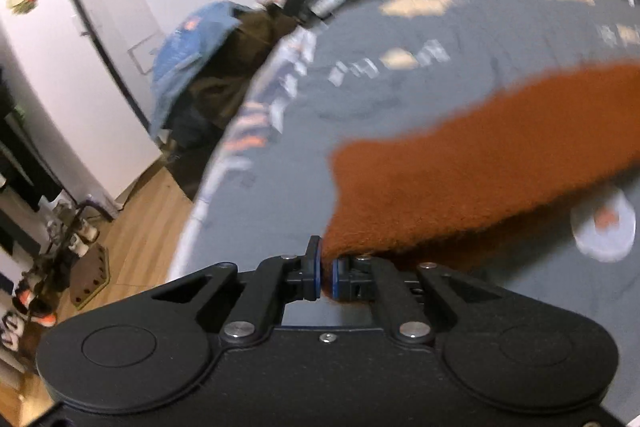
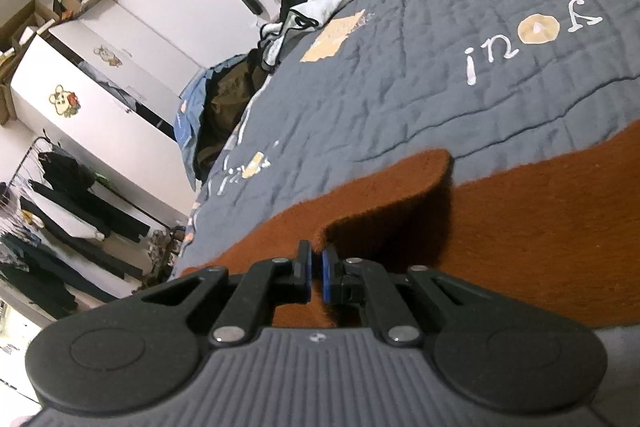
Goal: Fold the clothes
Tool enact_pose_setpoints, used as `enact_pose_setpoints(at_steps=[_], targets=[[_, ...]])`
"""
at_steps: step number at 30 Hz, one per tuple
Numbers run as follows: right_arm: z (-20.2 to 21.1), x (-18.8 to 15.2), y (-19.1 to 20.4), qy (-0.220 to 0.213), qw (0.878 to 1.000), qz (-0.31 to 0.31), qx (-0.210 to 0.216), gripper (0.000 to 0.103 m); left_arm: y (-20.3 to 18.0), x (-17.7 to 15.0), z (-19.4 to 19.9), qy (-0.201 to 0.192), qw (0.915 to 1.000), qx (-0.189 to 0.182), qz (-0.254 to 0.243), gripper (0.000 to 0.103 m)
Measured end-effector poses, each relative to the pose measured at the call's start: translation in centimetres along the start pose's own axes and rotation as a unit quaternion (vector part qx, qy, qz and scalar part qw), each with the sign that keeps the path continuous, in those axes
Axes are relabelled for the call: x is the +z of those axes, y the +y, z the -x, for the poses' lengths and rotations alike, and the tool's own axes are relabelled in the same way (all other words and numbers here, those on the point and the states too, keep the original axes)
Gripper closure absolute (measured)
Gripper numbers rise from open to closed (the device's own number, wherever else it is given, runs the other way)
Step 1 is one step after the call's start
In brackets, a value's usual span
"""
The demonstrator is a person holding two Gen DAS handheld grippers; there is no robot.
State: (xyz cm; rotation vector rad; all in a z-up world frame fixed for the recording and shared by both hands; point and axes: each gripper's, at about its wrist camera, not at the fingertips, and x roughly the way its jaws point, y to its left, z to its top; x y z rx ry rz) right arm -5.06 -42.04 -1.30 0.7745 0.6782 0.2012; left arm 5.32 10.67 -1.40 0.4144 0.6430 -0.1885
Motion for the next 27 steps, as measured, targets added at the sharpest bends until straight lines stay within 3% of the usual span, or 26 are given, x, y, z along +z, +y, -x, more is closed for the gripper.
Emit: enact_pose_setpoints(at_steps=[4,6,8,10,12,14,16,19,23,27], targets=[[0.3,0.0,1.6,-0.009,1.000,0.006,0.022,0.098,3.7,3.5,2.2,-0.048,0.9979,0.024,0.035,0.098],[0.4,-0.1,2.4,-0.011,0.999,0.012,0.035,0.098,4.4,4.4,1.6,-0.050,0.9973,0.042,0.034,0.098],[-0.2,-0.3,2.9,-0.005,0.999,0.020,0.035,0.098,4.3,4.4,-0.5,-0.016,0.9984,0.050,0.023,0.098],[-0.7,-0.6,3.4,0.002,0.999,0.028,0.036,0.098,3.4,3.3,-3.0,0.043,0.9977,0.051,0.010,0.093],[-1.5,-1.0,3.1,0.014,0.999,0.029,0.025,0.098,1.7,1.5,-4.5,0.094,0.9937,0.051,-0.033,0.089],[-2.3,-1.4,2.7,0.026,0.999,0.037,0.007,0.098,-0.1,-0.4,-4.0,0.107,0.9903,0.046,-0.075,0.085],[-2.8,-1.8,2.3,0.036,0.999,0.035,-0.005,0.098,-0.8,-1.7,-1.8,0.097,0.9907,0.040,-0.086,0.064],[-2.4,-2.1,2.4,0.038,0.999,0.034,0.000,0.098,-1.9,-2.5,2.7,0.067,0.9930,0.029,-0.093,0.047],[-1.3,-1.7,3.3,0.022,0.999,0.026,0.030,0.098,-4.2,-1.0,9.3,-0.006,0.9948,-0.015,-0.100,0.047],[-1.0,-1.5,4.1,0.016,0.999,0.026,0.037,0.098,-10.9,0.7,13.0,-0.067,0.9809,-0.113,-0.144,0.048]])
